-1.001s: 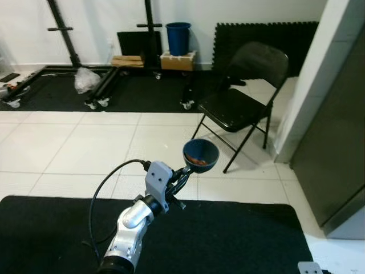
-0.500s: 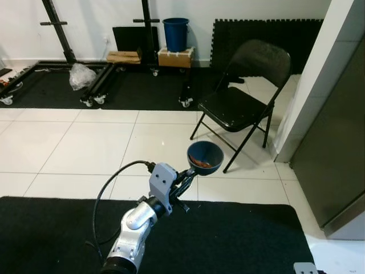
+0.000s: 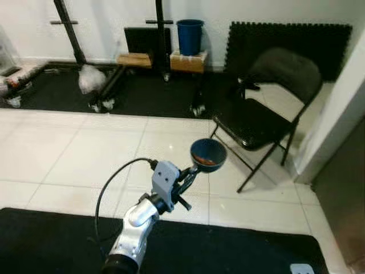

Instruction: Restocking fridge

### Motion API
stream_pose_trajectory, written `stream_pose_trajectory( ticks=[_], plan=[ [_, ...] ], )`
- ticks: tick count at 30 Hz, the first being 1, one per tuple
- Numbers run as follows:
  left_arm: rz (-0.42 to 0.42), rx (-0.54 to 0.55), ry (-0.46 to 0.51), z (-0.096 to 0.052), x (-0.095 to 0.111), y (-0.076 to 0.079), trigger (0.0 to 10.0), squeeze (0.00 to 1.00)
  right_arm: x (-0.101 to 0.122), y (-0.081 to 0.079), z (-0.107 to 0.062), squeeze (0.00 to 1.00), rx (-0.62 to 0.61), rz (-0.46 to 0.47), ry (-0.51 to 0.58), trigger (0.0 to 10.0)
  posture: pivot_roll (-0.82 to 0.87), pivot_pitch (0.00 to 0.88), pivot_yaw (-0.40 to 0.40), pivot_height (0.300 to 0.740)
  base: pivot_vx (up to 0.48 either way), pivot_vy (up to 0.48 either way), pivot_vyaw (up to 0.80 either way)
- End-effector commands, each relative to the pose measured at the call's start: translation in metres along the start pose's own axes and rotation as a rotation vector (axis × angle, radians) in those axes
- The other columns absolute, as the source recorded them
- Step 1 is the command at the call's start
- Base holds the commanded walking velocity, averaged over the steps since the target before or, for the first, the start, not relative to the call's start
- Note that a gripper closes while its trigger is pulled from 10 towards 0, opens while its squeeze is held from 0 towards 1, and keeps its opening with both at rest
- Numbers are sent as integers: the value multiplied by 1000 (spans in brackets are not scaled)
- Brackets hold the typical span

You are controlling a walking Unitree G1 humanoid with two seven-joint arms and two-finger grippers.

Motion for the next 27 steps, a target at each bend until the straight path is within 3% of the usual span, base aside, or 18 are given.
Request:
stream_pose_trajectory(
  ticks=[1,21,27],
  plan=[
    [5,-14,6,0,0,3,10000,0,-2,3,0,0,-13,15,-5,10000,15,0,-5,740,480,0,-775],
    [0,-28,3,3,0,5,10000,0,-6,11,-1,0,-55,-7,-39,10000,13,0,-3,740,463,0,-775],
    [-7,-33,9,4,1,7,10000,0,-7,13,-1,0,-68,-10,-47,10000,14,0,-3,740,42,0,-771]
  ],
)
Point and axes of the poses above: a point about 5 cm out from each wrist's last joint towards the gripper, its own z axis pointing out of the wrist towards the gripper, its own x axis along the axis of the wrist's last joint, y = z × x, the point moved 2 cm from there along z, pointing out of the wrist towards the gripper, and after that the axes turned 11 degrees about -z, right-handed, at the moved point
